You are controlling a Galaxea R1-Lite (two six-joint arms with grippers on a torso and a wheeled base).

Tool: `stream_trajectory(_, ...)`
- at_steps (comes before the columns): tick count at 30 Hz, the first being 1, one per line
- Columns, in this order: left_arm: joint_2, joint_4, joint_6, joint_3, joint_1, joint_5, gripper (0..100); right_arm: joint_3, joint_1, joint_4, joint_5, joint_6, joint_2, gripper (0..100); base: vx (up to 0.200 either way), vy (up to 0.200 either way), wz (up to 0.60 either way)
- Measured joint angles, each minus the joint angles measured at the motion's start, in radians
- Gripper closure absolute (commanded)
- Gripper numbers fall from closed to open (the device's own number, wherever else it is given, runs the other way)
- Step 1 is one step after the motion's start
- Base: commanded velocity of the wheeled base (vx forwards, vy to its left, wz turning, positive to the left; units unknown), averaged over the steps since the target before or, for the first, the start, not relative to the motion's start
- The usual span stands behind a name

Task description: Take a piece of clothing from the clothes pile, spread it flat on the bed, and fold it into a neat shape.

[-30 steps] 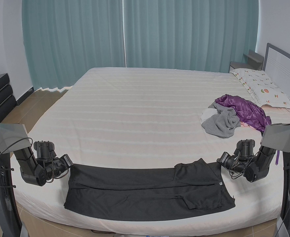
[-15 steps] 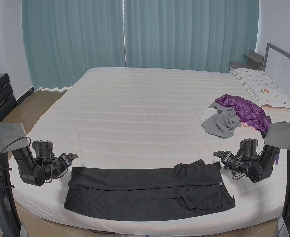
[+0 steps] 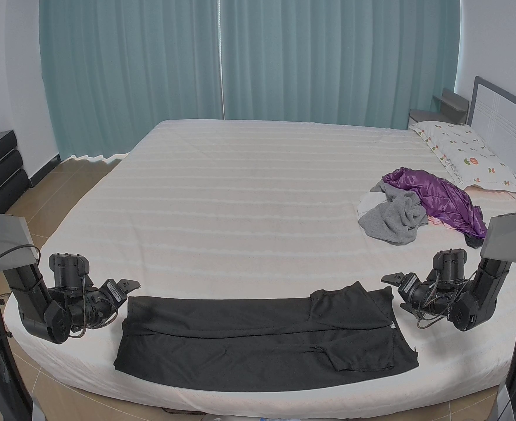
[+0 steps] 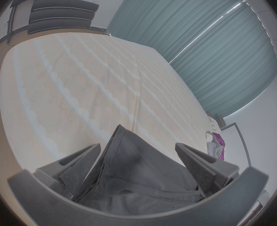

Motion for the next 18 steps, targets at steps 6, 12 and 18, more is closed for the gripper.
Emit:
stream_trajectory(6, -0.009, 0.008, 0.004, 0.034, -0.034, 0.020, 0, 0.010, 0.021, 0.000, -0.001, 0.023, -0.008, 0, 0.000, 0.000, 0.00)
stream_trajectory(12, -0.008, 0.048, 0.004, 0.036, -0.073, 0.091, 0, 0.011, 0.029, 0.000, -0.001, 0.023, -0.008, 0, 0.000, 0.000, 0.00)
stream_trajectory(18, 0.006, 0.059, 0.001, 0.019, -0.101, 0.126, 0, 0.011, 0.033, 0.000, -0.003, 0.023, -0.005, 0, 0.000, 0.000, 0.00)
